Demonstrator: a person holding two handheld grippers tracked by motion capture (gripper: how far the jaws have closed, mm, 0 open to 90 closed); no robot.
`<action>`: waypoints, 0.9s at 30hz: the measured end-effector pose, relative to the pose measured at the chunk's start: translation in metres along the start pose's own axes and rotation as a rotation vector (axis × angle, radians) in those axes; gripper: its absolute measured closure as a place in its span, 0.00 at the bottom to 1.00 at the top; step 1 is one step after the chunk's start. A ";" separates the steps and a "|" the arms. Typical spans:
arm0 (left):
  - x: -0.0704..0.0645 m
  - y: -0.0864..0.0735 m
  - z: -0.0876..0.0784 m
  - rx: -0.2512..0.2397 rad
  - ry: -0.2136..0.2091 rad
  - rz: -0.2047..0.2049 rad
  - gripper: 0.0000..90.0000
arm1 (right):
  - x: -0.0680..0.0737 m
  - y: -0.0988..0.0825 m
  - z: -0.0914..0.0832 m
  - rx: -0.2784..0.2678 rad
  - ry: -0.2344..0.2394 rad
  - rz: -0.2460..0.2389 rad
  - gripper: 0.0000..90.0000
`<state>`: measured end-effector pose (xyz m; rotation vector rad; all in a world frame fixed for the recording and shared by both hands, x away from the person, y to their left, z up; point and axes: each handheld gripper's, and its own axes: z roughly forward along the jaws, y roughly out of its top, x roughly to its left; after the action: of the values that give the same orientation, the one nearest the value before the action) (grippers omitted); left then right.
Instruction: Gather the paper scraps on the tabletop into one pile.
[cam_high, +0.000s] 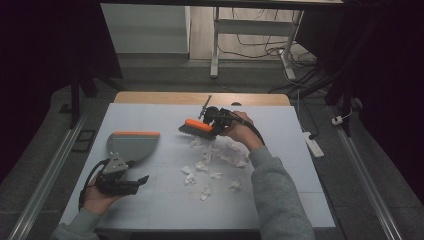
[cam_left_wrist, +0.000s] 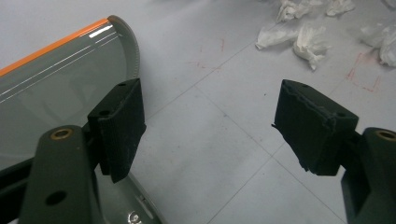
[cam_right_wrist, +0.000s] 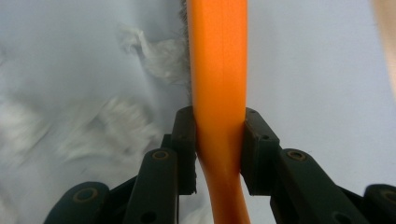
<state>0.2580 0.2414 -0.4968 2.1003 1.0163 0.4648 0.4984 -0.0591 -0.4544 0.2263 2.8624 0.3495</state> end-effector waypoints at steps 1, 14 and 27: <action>0.000 0.000 0.000 0.000 0.001 0.001 0.28 | 0.004 0.000 -0.001 0.014 0.009 -0.017 0.78; -0.002 0.001 0.000 0.000 0.004 0.005 0.28 | 0.016 -0.028 -0.049 -0.108 -0.001 0.083 0.77; -0.001 0.001 0.001 0.000 0.004 -0.003 0.28 | 0.002 -0.084 -0.063 -0.062 -0.057 0.321 0.77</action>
<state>0.2582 0.2400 -0.4964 2.0983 1.0215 0.4676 0.4694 -0.1529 -0.4173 0.6757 2.7511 0.4822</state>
